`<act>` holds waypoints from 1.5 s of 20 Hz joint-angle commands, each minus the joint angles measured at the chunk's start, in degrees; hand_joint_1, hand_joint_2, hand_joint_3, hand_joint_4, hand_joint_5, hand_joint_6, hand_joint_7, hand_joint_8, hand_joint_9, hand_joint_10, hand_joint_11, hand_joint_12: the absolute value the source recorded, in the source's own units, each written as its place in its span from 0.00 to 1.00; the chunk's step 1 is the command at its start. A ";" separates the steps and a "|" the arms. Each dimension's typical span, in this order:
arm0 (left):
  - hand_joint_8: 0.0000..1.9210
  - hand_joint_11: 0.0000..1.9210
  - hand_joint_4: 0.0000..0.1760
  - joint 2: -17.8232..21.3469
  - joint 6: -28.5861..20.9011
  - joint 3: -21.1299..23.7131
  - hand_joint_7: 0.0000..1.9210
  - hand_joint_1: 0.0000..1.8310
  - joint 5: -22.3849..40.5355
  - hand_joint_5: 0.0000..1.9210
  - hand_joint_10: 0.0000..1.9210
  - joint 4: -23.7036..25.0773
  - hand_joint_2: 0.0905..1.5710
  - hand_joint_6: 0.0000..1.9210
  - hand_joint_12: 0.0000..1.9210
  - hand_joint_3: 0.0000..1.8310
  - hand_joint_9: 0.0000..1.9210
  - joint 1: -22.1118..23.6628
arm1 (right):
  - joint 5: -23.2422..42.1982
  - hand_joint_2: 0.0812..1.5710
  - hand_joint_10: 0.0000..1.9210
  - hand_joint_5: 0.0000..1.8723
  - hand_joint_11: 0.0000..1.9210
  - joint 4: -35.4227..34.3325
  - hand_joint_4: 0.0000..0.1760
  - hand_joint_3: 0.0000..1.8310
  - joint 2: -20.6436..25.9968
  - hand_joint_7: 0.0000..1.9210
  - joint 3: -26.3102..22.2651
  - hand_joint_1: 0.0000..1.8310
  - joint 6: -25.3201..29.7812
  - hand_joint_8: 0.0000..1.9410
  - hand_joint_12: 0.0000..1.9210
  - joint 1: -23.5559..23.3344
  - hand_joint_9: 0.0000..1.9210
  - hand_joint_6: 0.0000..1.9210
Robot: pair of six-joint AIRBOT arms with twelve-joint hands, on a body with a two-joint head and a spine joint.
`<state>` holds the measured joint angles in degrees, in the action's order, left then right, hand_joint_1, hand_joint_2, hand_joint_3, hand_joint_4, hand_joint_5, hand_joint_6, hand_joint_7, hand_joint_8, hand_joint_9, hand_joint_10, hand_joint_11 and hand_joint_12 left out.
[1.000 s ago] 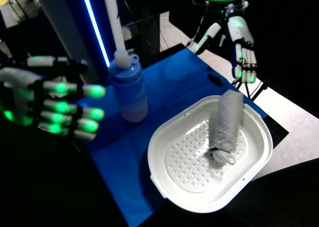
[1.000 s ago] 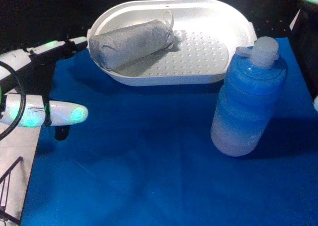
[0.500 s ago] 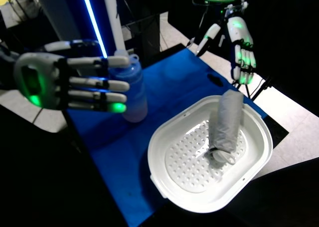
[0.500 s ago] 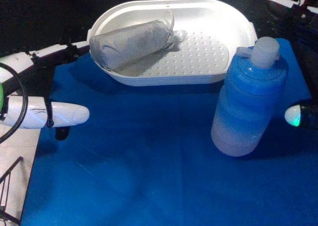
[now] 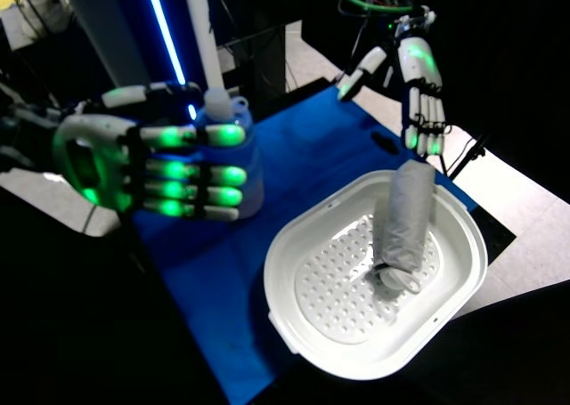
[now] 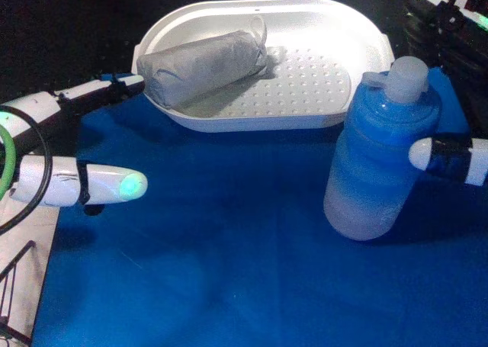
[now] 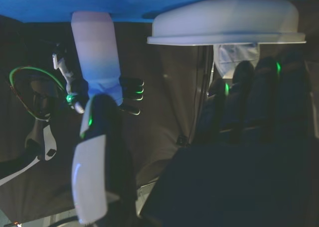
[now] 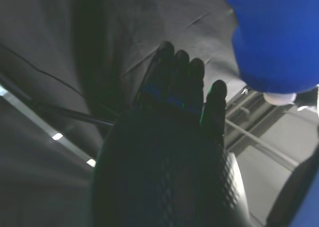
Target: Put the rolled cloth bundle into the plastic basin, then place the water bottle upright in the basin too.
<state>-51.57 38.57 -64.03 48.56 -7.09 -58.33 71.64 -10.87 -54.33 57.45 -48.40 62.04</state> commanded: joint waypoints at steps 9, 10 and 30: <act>0.00 0.01 0.92 -1.05 -0.91 0.02 0.09 0.24 6.84 0.06 0.00 -0.69 0.51 0.00 0.05 0.00 0.05 -0.19 | 7.05 0.59 0.00 0.03 0.00 0.90 0.74 0.00 -3.68 0.07 0.80 0.48 3.34 0.00 0.50 -0.93 0.10 0.00; 0.00 0.01 0.94 -1.15 -0.96 0.01 0.09 0.25 6.81 0.06 0.00 -0.69 0.50 0.00 0.06 0.00 0.05 -0.19 | 7.04 0.58 0.00 0.03 0.02 1.03 0.74 0.00 -4.30 0.07 0.89 0.48 3.34 0.00 0.53 -0.93 0.09 0.00; 0.00 0.00 1.00 -2.06 -2.51 0.02 0.10 0.26 7.42 0.04 0.00 -1.10 0.51 0.00 0.12 0.00 0.06 -1.98 | 2.52 0.78 0.86 0.32 0.63 2.82 0.00 0.00 -5.32 0.43 3.34 0.66 4.80 0.72 0.91 -1.51 0.59 0.76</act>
<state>-53.36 36.56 -63.99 49.17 -7.46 -60.60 67.37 -8.32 -59.72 60.69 -44.75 61.45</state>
